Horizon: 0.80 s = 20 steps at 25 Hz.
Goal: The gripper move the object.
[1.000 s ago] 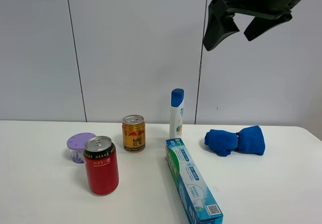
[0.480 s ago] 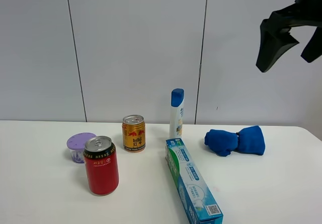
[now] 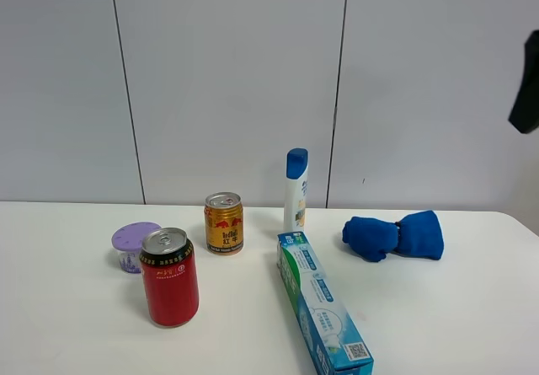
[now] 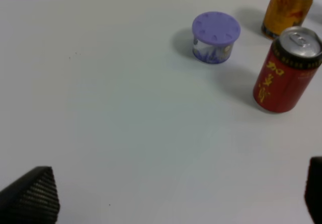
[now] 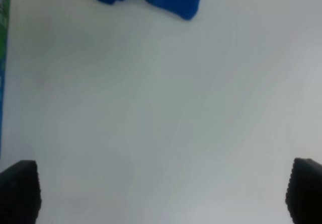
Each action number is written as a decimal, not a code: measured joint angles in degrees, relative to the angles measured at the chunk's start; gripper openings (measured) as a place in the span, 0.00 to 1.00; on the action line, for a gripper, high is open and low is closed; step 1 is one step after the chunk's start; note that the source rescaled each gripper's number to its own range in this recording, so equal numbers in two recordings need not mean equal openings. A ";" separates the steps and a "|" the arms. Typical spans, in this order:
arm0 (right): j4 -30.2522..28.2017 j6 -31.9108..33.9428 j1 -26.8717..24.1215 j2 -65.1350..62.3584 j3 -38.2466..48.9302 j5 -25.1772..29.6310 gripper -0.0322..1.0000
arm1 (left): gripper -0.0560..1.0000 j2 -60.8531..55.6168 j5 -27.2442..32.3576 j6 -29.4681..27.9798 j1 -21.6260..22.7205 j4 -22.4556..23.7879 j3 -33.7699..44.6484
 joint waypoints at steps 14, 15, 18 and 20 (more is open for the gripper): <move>-0.20 7.27 -8.80 -30.69 28.16 -6.88 1.00 | 1.00 0.00 0.00 0.00 0.00 0.00 0.00; -0.20 7.27 -8.80 -32.70 29.86 -6.88 1.00 | 1.00 0.00 0.00 0.00 0.00 0.00 0.00; -0.09 7.27 -8.80 -39.68 33.95 -6.82 1.00 | 1.00 0.00 0.00 0.00 0.00 0.00 0.00; -0.09 7.27 -8.80 -45.39 36.01 -6.35 1.00 | 1.00 0.00 0.00 0.00 0.00 0.00 0.00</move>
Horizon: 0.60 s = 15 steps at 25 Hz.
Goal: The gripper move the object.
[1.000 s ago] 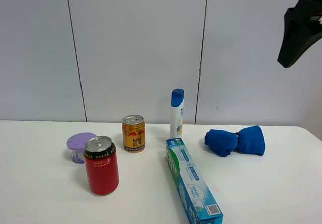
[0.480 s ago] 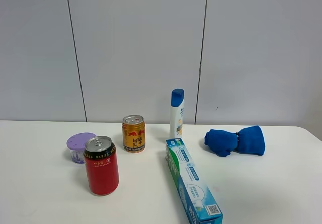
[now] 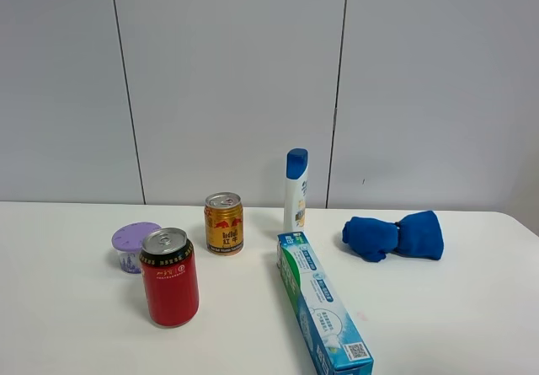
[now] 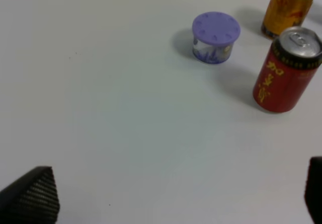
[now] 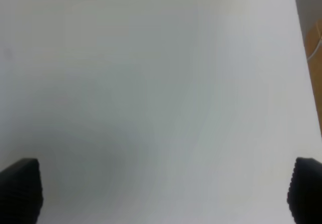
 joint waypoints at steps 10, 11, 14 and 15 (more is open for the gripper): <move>-0.41 0.00 0.00 -20.23 3.87 4.09 1.00 | 1.00 0.00 0.00 0.00 0.00 0.00 0.00; -0.41 0.00 0.00 -21.31 3.87 4.09 1.00 | 1.00 0.00 0.00 0.00 0.00 0.00 0.00; -0.41 0.00 0.00 -23.60 3.87 4.04 1.00 | 1.00 0.00 0.00 0.00 0.00 0.00 0.00; -0.41 0.00 0.00 -24.20 3.87 4.04 1.00 | 1.00 0.00 0.00 0.00 0.00 0.00 0.00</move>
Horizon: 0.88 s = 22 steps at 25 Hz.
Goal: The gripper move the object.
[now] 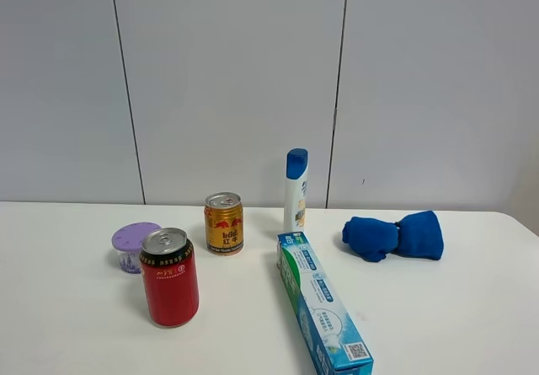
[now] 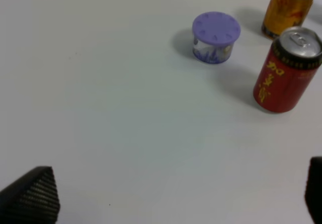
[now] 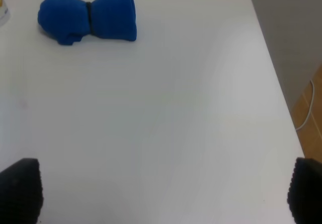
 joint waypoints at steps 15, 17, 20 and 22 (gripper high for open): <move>-0.39 0.89 0.00 -0.36 0.00 0.00 1.00 | 1.00 0.00 0.00 0.00 0.00 0.00 0.00; -0.75 1.08 0.00 -0.36 0.00 0.00 1.00 | 1.00 0.00 0.00 0.00 0.00 0.00 0.00; -1.14 1.38 0.00 -0.36 0.00 0.00 1.00 | 1.00 0.00 0.00 0.00 0.00 0.00 0.00; -1.14 1.43 0.00 -0.36 0.00 0.00 1.00 | 1.00 0.00 0.00 0.00 0.00 -0.05 0.00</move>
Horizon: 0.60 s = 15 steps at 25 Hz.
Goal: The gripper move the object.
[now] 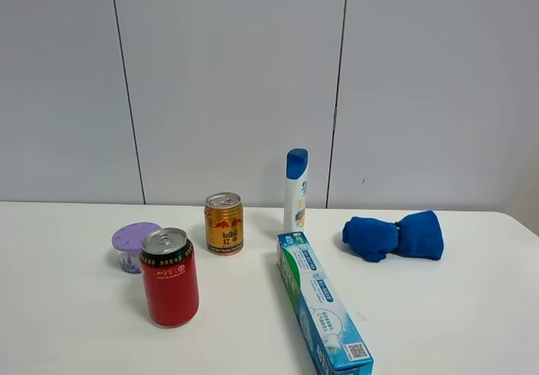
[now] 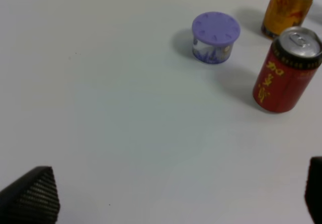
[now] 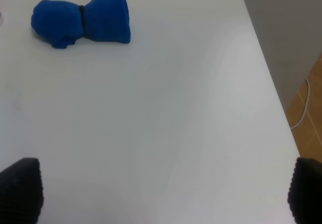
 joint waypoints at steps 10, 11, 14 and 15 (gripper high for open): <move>-0.13 0.00 0.00 0.00 0.00 0.00 1.00 | 1.00 0.00 0.00 0.00 0.00 0.00 0.00; -0.13 0.00 0.00 0.00 0.00 0.00 1.00 | 1.00 0.00 0.00 0.00 0.00 0.00 0.00; -0.13 0.00 0.00 0.00 0.00 0.00 1.00 | 1.00 0.00 0.00 0.00 0.00 0.00 0.00; -0.13 0.00 0.00 0.00 0.00 0.00 1.00 | 1.00 0.00 0.00 0.00 0.00 0.00 0.00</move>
